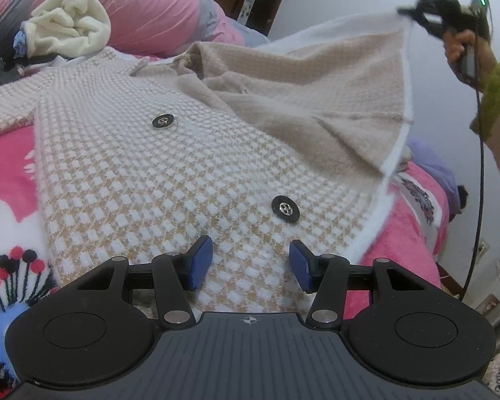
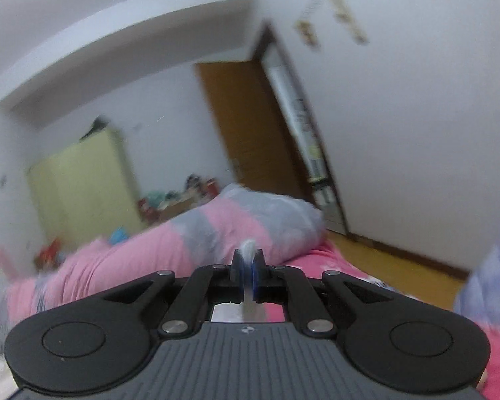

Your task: Fold clothes

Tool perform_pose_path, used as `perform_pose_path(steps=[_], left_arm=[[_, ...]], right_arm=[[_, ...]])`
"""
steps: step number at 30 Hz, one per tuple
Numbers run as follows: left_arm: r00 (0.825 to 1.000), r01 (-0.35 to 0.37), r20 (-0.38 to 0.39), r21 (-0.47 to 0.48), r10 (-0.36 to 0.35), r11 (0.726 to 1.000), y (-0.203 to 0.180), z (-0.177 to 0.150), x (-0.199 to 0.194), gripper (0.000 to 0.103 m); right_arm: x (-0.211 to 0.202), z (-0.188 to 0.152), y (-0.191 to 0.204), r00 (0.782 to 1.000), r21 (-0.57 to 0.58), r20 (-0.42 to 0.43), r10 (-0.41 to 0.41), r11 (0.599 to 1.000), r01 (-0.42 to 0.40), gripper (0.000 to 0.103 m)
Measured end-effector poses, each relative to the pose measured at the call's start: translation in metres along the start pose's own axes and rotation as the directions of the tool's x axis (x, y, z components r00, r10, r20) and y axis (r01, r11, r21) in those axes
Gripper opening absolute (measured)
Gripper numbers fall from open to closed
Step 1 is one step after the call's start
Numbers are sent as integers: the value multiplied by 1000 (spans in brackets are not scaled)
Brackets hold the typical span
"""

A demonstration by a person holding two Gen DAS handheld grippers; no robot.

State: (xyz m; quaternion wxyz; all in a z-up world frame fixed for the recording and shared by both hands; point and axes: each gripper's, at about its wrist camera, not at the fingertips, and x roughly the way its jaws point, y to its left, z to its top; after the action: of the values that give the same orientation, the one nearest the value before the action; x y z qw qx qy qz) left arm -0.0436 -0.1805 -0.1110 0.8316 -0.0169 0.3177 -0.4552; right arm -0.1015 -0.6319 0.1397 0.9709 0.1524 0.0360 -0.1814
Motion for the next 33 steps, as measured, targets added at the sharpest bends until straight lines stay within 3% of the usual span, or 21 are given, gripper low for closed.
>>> perform_pose_path(steps=[3,5,7,8,11,12,14,16,23,28,29,31,33], left_arm=[[1000,4,0,-1,-4,1000,1,0,0,51],[1000,6,1,-1,-6,1000,2,0,-1,51],[1000,9,3,0,-9,1000,2,-1,-1,51],[1000,12,5,1,-12,1000,3,-1,-2,51],[1000,21,14,-4,-21,1000,5,-2,-4,51],[1000,25,17,-7,-25,1000,6,-3,-5,51],[999,33,18,-5,-33,999,8,-3,-6,51],[999,37,18,2,-37,999,8,-3,-7,51],[999,32,32,-7,-32,999,11,-5,-14,50],[999,-3,41,-25,4,1000,16,-3,-23,50],[999,-13,43,-36,14,999,18,-3,-25,50],[999,-25,46,-54,27,998,20,-1,-29,50],[998,-34,55,-56,37,998,20,3,-34,50]], right_arm=[[0,-16,51,986,-157,-40,163,973,-168,4],[-13,-40,90,939,-243,-106,328,907,-344,4],[-34,-71,127,857,-309,-209,472,799,-516,4],[-46,-90,145,801,-328,-280,529,732,-598,4],[-73,-157,182,666,-347,-488,564,575,-741,4],[-79,-181,189,634,-341,-549,544,546,-765,4],[-84,-220,192,623,-362,-627,467,533,-765,4],[-81,-244,188,607,-344,-678,414,551,-760,4],[-94,-243,180,587,-315,-690,425,553,-771,5],[-98,-280,184,574,-372,-744,342,501,-781,6],[-97,-293,187,579,-397,-756,306,489,-777,7],[-100,-311,188,614,-445,-743,267,488,-751,8],[-107,-310,187,642,-446,-715,277,527,-724,16]])
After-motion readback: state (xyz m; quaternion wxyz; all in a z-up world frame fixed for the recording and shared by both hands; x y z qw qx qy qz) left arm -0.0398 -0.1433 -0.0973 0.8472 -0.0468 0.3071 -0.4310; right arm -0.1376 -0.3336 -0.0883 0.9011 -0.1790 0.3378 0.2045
